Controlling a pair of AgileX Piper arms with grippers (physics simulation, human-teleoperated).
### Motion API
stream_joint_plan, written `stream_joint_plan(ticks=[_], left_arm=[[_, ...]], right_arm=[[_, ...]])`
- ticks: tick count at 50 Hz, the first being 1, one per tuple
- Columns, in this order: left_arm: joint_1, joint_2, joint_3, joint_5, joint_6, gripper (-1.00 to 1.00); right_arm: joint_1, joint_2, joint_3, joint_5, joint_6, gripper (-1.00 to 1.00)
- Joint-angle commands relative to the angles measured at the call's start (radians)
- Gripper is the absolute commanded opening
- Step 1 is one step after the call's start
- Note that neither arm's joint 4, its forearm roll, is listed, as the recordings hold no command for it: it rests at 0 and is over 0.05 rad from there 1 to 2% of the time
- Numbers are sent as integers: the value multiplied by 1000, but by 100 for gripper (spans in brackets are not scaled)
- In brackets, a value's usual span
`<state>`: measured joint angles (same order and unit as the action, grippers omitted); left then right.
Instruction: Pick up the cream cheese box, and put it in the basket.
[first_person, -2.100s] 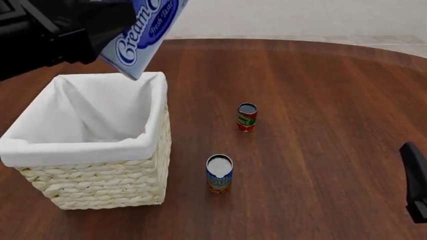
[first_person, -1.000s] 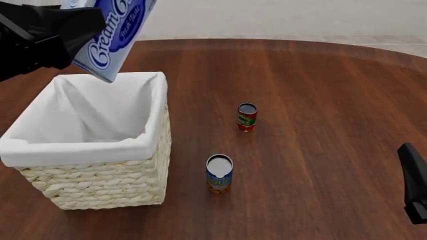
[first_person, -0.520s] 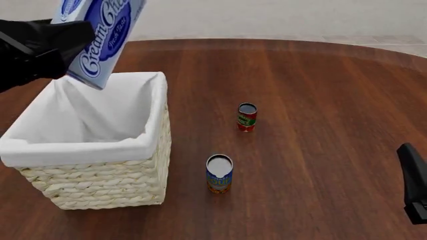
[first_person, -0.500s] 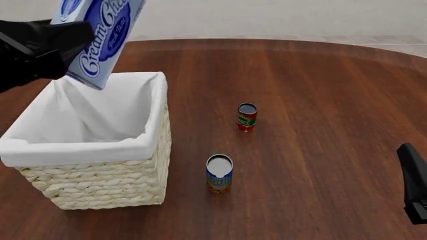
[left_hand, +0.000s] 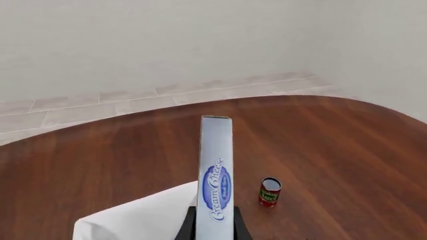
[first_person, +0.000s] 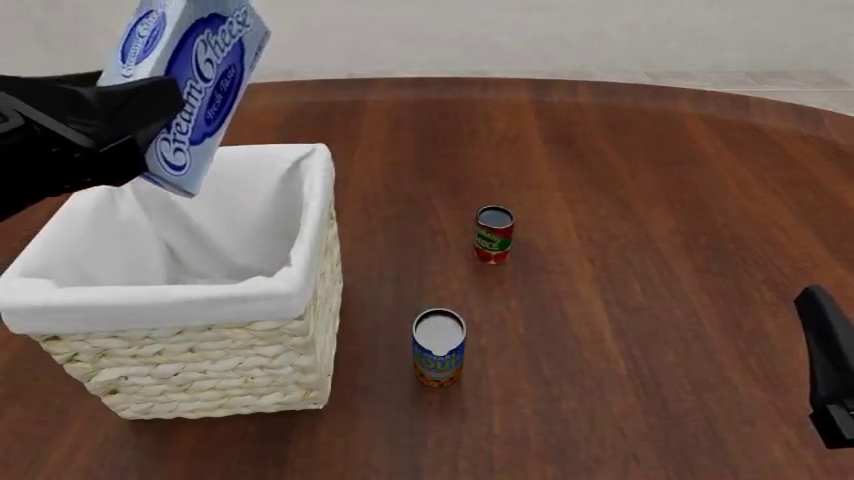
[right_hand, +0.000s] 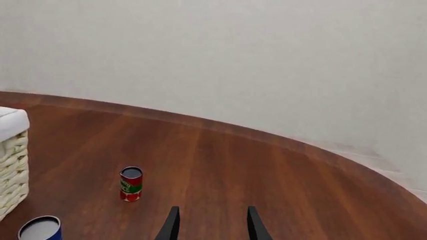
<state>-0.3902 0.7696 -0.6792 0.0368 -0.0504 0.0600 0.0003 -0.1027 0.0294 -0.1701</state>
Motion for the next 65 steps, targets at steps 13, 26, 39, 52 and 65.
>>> stream_joint_plan(ticks=[13, 26, 39, 52, 65], left_arm=[[57, 34, 115, -131, 17, -100], [74, 54, 159, -181, 16, -100], [90, 74, 185, -216, 28, -100], [137, 107, 204, -260, 35, -100], [187, 140, 215, -298, 41, -100]], right_arm=[[7, 0, -11, 8, -6, 100], [9, 0, -2, 3, -4, 100], [7, 0, 11, -7, 1, 100], [8, 0, 12, -9, 2, 100], [11, 0, 14, -11, 3, 100]])
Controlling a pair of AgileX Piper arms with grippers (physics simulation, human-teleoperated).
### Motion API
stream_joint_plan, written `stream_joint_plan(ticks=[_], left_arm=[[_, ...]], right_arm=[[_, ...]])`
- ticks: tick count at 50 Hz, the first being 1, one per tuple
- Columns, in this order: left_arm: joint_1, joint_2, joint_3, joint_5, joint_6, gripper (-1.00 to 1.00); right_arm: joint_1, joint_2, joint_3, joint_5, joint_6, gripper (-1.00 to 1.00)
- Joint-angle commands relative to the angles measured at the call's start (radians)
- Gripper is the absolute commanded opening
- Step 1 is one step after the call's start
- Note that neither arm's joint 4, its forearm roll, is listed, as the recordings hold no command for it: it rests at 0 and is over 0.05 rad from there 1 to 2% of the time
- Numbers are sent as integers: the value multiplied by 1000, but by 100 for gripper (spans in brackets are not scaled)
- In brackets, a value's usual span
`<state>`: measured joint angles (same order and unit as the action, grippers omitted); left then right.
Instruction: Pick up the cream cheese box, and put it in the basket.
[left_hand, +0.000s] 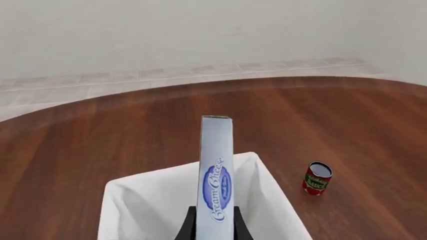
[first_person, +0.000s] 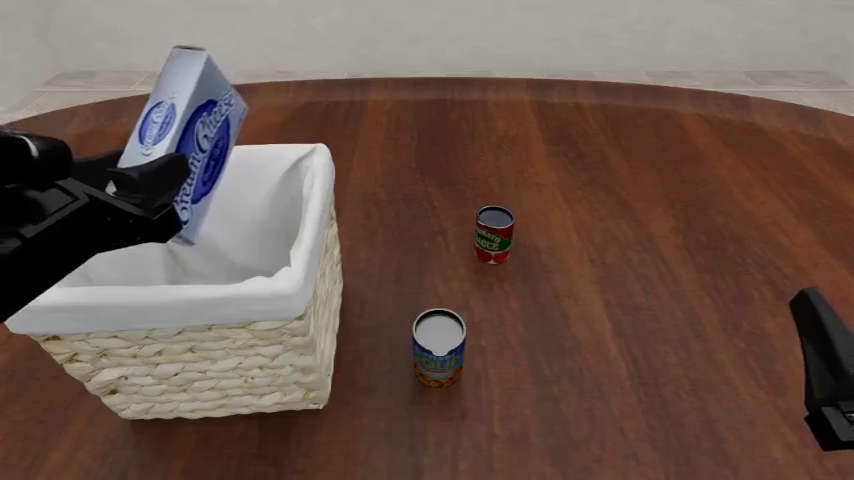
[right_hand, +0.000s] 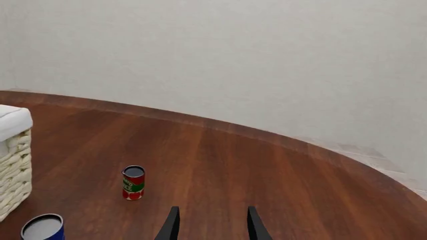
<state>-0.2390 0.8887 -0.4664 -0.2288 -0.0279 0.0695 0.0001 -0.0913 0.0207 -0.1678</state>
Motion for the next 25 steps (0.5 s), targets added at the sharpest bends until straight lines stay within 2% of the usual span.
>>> stream_joint_plan(ticks=[1, 24, 25], left_arm=[[35, 23, 2, -32, 18, -100], [54, 66, 6, -62, 21, -100], [57, 69, 4, -62, 22, 100]], right_arm=[[1, 0, 2, -3, 1, 100], [2, 0, -6, 3, 1, 100], [2, 0, -6, 3, 1, 100]])
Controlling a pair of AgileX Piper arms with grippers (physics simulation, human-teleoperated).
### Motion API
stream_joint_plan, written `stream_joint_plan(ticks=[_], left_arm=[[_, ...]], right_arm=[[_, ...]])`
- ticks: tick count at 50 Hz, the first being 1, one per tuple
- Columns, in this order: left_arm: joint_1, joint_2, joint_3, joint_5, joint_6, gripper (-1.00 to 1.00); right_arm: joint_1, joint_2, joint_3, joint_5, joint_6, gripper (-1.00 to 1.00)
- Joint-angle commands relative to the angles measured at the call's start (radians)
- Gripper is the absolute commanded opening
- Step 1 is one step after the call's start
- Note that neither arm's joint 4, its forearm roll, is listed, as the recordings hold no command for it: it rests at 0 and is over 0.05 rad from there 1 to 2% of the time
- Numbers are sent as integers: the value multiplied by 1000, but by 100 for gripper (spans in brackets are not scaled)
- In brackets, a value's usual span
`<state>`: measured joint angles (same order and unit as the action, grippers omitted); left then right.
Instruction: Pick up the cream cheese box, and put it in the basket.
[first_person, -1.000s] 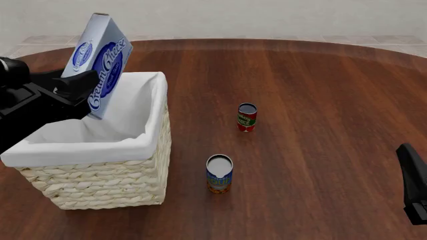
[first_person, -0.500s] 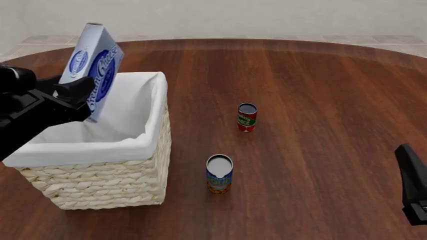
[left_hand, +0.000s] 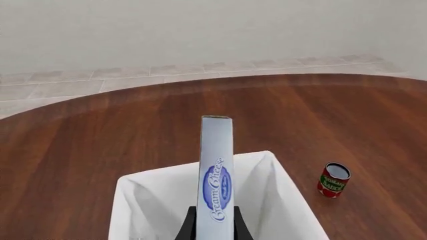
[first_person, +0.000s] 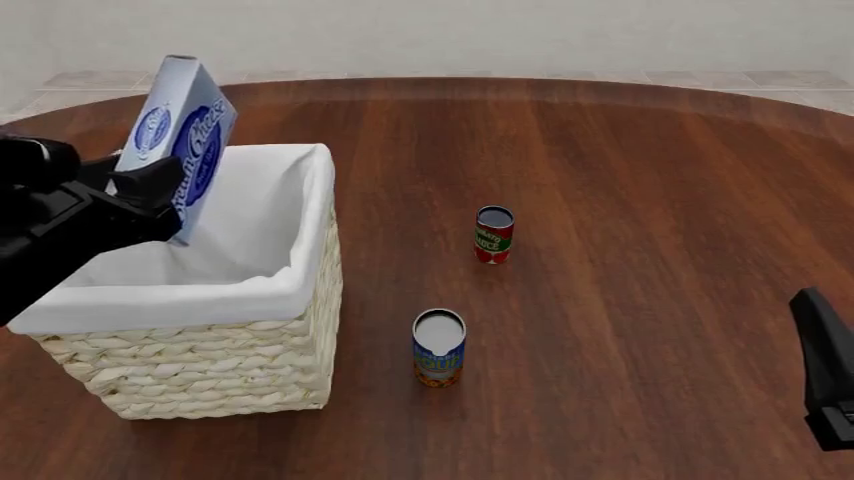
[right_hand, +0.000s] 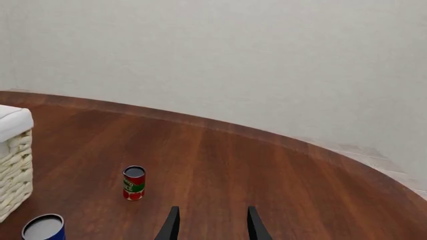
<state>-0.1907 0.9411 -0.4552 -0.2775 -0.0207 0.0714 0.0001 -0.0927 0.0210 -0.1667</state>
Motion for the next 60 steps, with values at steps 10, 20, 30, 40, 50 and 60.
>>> stream_joint_plan(ticks=[10, 20, 30, 40, 50, 60], left_arm=[[7, 12, -11, -3, 13, 100], [3, -11, -18, 18, 15, 100], [5, -14, -17, 18, 16, 100], [3, -25, -15, 25, 15, 100], [-1, -56, -16, 47, 15, 100], [-11, -115, -23, 94, 16, 100]], right_arm=[[1, 0, -6, 4, -2, 100], [3, 0, -6, 4, -2, 100], [3, 0, -3, 1, 0, 100], [4, 0, 4, -3, 1, 100], [3, 0, 4, -3, 0, 100], [4, 0, 8, -6, 1, 100]])
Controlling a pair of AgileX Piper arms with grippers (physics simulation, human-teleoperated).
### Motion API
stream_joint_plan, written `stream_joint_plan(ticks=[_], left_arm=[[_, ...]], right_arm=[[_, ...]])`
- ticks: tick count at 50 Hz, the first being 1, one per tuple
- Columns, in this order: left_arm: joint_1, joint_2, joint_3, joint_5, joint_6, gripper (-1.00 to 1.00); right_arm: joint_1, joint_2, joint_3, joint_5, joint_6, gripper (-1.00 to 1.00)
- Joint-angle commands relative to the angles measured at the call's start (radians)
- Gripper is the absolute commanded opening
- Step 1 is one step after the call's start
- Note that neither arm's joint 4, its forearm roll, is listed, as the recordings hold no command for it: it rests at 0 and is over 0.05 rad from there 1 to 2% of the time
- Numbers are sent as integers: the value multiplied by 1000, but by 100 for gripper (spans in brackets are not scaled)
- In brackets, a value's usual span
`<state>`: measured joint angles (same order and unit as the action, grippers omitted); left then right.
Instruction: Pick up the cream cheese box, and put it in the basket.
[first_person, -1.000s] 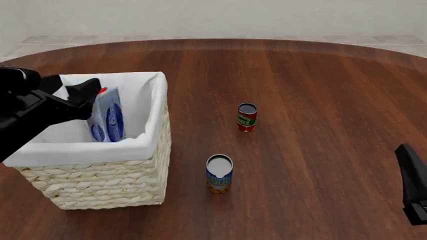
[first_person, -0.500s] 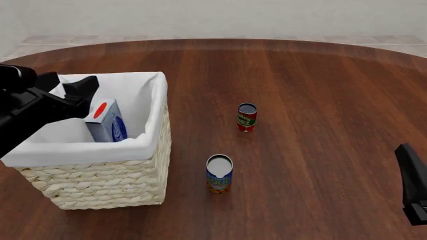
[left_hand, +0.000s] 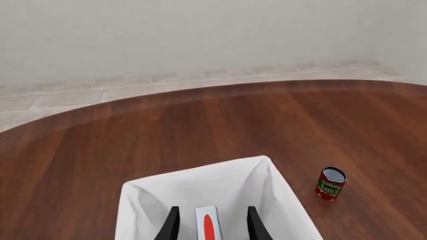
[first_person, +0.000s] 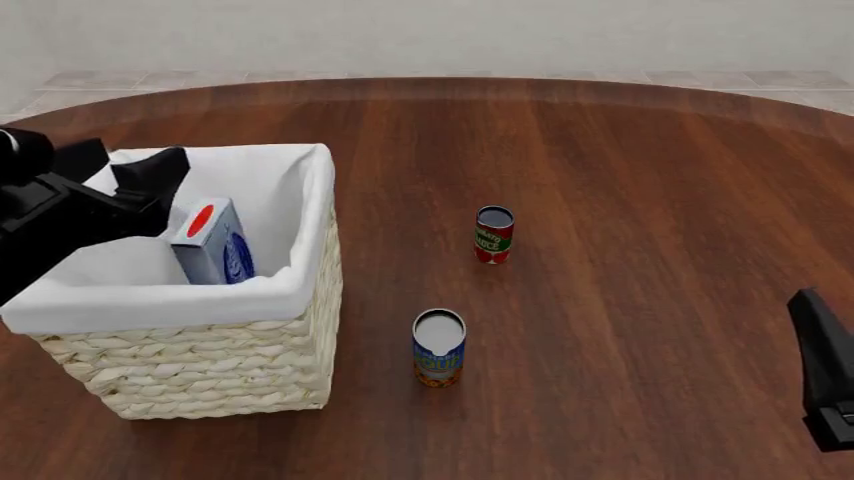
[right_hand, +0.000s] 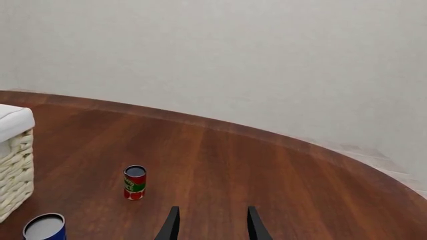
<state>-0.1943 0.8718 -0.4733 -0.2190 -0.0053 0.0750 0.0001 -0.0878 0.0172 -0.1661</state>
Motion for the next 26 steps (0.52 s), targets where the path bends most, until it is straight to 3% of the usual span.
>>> stream_joint_plan(ticks=[1, 26], left_arm=[[-8, -51, -4, 39, 2, 100], [-39, -202, 17, 120, 17, 100]], right_arm=[[0, 0, 3, -2, 1, 100], [7, 0, 0, 4, -1, 100]])
